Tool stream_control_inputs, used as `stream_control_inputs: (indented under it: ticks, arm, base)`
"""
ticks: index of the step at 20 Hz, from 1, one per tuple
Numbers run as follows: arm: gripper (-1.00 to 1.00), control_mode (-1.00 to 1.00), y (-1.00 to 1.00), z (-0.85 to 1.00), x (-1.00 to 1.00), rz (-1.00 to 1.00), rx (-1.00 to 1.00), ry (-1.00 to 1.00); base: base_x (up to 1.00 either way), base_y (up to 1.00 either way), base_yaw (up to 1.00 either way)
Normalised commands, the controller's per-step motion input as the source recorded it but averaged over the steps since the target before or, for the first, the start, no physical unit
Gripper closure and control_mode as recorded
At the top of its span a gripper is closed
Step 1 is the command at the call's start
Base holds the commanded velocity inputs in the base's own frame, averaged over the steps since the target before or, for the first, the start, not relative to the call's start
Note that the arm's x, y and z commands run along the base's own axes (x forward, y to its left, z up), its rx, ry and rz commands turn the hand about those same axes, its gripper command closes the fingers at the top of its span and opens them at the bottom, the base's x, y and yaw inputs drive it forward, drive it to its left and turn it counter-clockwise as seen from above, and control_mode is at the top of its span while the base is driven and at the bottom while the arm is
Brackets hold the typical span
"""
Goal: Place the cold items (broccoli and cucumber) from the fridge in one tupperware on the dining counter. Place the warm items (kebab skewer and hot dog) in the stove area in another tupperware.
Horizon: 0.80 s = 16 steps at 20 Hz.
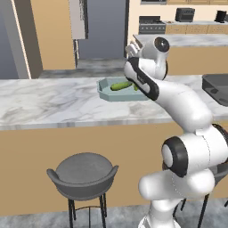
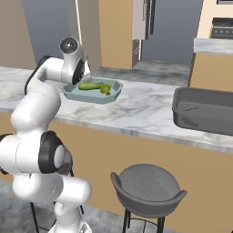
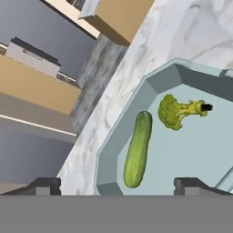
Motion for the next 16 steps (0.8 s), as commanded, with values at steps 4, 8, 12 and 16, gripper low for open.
stream_control_inputs:
  ticks: [4, 8, 12, 16]
  arm:
    - [-1.00, -1.00, -0.30, 0.02, -1.00, 0.00, -0.15, 0.00]
    - [-1.00, -1.00, -0.11, -0.01, -1.00, 0.00, -0.20, 0.01]
    - [-1.00, -1.00, 0.00, -0.20, -1.00, 0.00, -0.23, 0.07]
    - [-1.00, -1.00, 0.08, -0.30, -1.00, 0.00, -0.19, 0.16]
  base:
    - [0.00, 0.00, 0.00]
    - [0.00, 0.00, 0.00]
    - [0.00, 0.00, 0.00]
    - [0.00, 0.00, 0.00]
